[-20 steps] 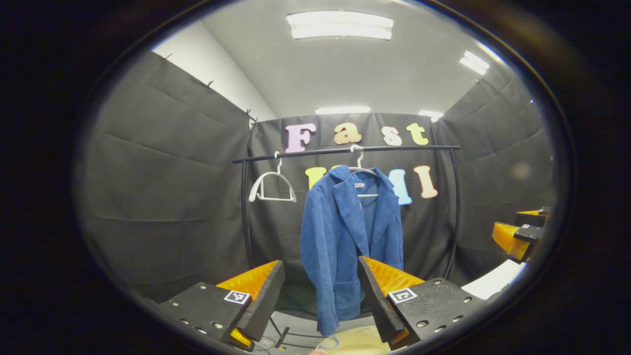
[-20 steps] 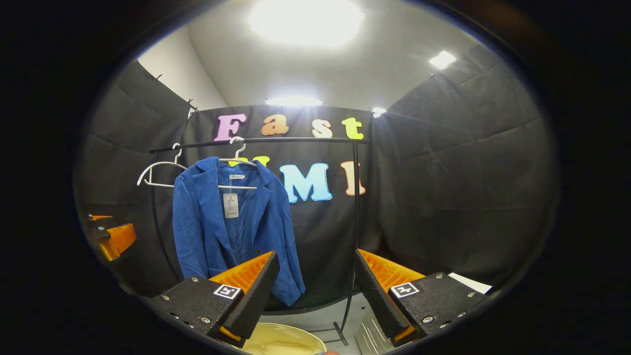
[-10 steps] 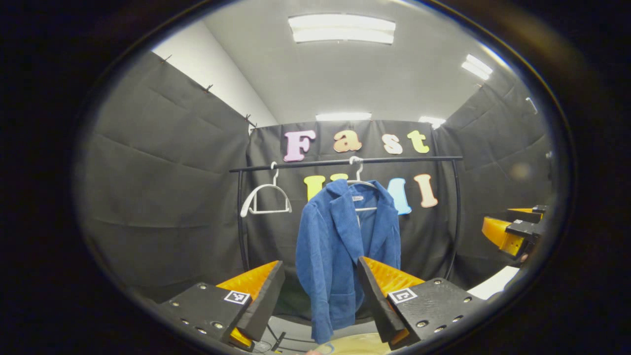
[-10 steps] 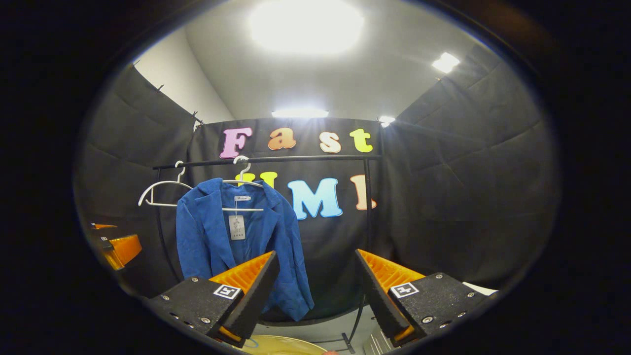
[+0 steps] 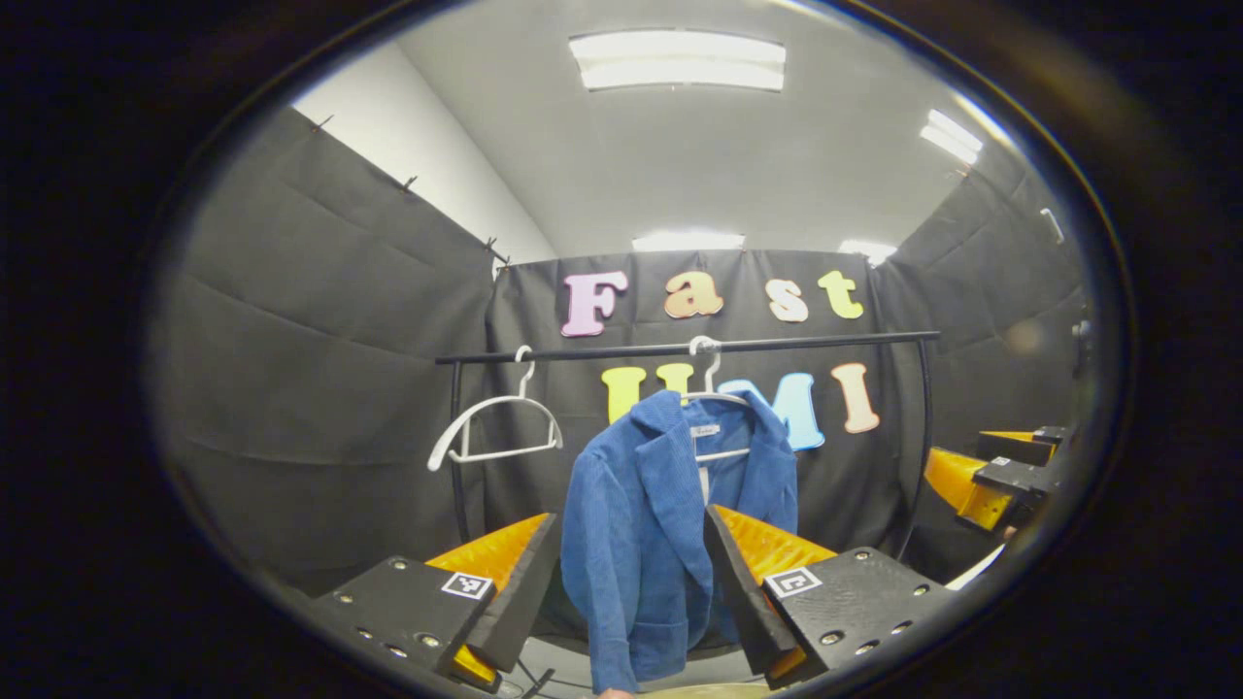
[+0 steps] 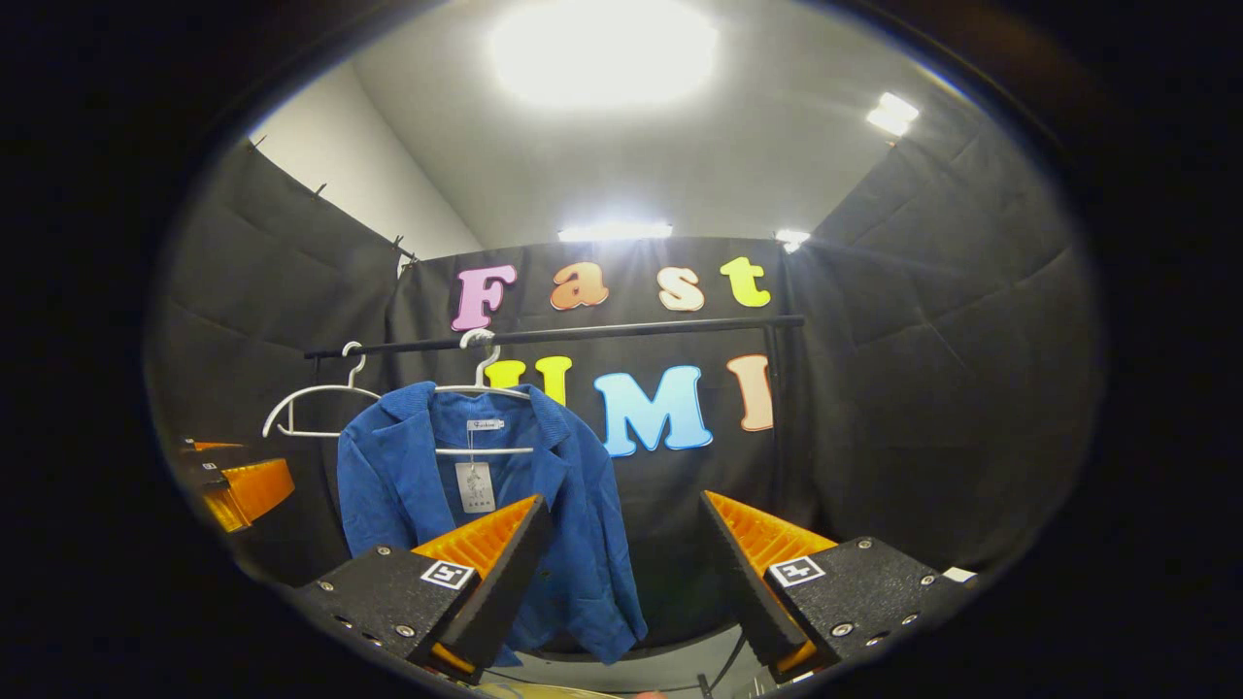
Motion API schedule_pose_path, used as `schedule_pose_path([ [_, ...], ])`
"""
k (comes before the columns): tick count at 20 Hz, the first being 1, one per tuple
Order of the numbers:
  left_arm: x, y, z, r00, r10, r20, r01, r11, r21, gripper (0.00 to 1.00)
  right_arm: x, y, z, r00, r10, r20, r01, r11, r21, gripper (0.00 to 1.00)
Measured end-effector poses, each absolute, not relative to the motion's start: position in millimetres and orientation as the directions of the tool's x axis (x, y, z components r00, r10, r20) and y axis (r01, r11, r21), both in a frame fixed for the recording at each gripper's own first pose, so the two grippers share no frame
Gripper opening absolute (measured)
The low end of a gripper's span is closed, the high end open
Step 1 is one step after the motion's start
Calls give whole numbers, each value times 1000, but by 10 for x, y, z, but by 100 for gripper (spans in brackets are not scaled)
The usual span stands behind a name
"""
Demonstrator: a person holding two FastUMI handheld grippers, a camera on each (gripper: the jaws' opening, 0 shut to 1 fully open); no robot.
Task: Grasp the clothes on the hanger with both hands and then place them into the laundry hamper below.
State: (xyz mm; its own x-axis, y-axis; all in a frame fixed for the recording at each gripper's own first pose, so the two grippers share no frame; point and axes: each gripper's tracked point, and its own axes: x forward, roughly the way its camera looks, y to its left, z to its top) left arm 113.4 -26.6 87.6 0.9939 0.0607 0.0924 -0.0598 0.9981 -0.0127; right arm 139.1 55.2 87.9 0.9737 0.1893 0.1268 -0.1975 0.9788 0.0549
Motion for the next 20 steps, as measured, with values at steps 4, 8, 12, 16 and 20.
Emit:
schedule_pose_path([
  [4, 1406, -421, 897, 994, 72, 86, -73, 997, 12, 91, 1761, 669, 938, 962, 237, 138, -248, 966, 67, 94],
  [8, 1692, -556, 881, 993, 86, 75, -88, 996, 17, 91, 2104, 846, 948, 943, 301, 140, -315, 945, 87, 94],
  [12, 2042, -648, 718, 993, 114, 29, -114, 993, -12, 91, 2479, 1066, 842, 922, 371, 112, -381, 920, 92, 94],
  [16, 2325, -653, 629, 986, 167, 18, -167, 986, -6, 91, 2813, 1282, 739, 897, 434, 82, -440, 894, 87, 94],
  [20, 2598, -676, 493, 979, 205, 7, -205, 979, -6, 86, 3127, 1530, 693, 871, 484, 84, -490, 869, 71, 94],
])
